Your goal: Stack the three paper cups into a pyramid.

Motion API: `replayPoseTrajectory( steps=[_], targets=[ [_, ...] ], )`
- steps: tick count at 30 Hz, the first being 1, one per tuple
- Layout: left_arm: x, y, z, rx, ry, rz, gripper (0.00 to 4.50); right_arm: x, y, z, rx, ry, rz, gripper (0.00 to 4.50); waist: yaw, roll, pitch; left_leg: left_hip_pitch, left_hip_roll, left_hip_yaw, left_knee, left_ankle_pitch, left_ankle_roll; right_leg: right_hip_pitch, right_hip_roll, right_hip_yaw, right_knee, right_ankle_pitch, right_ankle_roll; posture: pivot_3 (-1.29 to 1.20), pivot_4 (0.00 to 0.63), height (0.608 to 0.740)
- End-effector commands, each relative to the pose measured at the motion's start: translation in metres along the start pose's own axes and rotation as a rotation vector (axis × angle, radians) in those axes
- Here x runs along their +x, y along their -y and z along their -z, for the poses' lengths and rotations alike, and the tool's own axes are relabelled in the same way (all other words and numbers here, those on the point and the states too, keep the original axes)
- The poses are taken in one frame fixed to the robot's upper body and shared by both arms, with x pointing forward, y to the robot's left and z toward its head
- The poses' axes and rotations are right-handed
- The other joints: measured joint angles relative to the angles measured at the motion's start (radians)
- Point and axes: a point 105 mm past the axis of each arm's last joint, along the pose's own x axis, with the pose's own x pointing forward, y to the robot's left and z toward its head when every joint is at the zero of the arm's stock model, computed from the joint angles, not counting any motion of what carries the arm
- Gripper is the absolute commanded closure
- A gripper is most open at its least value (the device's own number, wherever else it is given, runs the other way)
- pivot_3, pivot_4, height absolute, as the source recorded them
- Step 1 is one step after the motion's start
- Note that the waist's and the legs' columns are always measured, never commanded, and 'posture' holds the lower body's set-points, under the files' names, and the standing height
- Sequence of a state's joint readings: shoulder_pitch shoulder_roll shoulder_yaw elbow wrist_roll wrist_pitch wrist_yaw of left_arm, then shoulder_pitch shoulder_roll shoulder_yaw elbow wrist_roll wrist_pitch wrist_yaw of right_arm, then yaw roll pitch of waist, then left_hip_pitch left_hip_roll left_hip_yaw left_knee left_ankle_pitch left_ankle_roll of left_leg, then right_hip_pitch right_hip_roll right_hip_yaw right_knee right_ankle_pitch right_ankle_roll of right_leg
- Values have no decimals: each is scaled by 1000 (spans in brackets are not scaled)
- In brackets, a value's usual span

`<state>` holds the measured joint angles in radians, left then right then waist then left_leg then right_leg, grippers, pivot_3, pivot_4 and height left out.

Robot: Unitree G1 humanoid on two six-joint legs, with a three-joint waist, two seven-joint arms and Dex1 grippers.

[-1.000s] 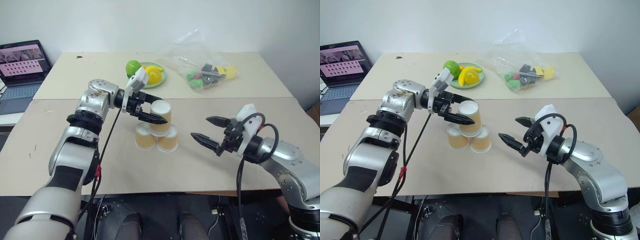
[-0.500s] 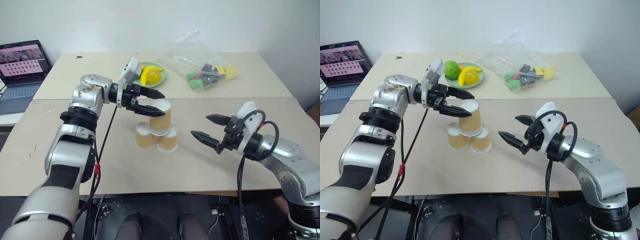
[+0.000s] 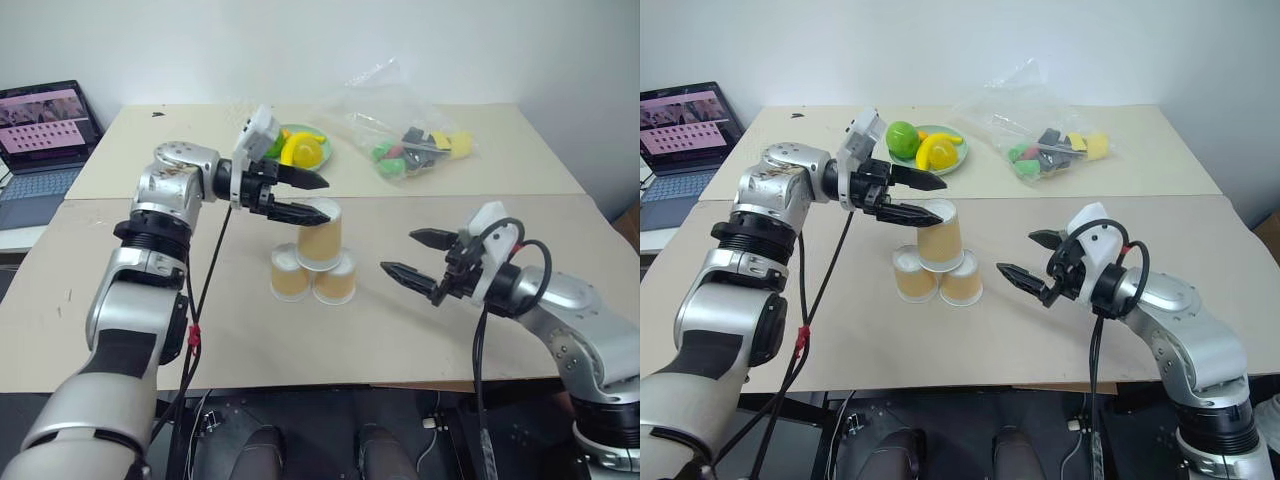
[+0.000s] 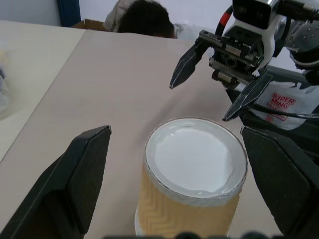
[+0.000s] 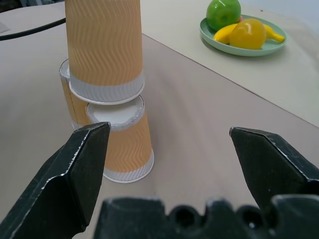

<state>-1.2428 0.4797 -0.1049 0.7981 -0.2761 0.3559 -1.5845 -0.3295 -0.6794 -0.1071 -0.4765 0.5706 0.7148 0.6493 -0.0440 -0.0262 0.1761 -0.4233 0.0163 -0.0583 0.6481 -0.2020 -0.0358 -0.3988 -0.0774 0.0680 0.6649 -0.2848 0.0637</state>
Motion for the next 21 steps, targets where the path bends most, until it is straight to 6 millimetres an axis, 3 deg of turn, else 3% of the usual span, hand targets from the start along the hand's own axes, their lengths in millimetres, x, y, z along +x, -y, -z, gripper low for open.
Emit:
replayPoseTrajectory(
  steps=[1,8,13,17,21],
  targets=[
    [-7,0,-15,45,28,-22,54,0,1,-13,-48,50,0,0,0,0,0,0,0,0,0,0,0,0,0,0,0,0,0,0,150,740],
    [-14,-5,-26,23,113,-89,54,2,2,-12,-51,50,-8,0,0,0,0,0,0,0,0,0,0,0,0,0,0,0,0,0,150,740],
    [-34,-22,-49,-2,312,-292,54,1,2,-11,-55,46,-10,0,0,0,0,0,0,0,0,0,0,0,0,0,0,0,0,0,150,740],
    [-73,-33,-64,-5,531,-610,54,0,6,-10,-59,34,-8,0,-2,0,0,0,0,0,2,0,0,0,0,0,1,0,0,0,150,740],
    [-116,-33,-48,-30,615,-935,54,0,11,-9,-58,22,-10,0,-1,0,0,1,1,-1,2,0,0,0,0,1,3,0,0,0,150,740]
  ],
)
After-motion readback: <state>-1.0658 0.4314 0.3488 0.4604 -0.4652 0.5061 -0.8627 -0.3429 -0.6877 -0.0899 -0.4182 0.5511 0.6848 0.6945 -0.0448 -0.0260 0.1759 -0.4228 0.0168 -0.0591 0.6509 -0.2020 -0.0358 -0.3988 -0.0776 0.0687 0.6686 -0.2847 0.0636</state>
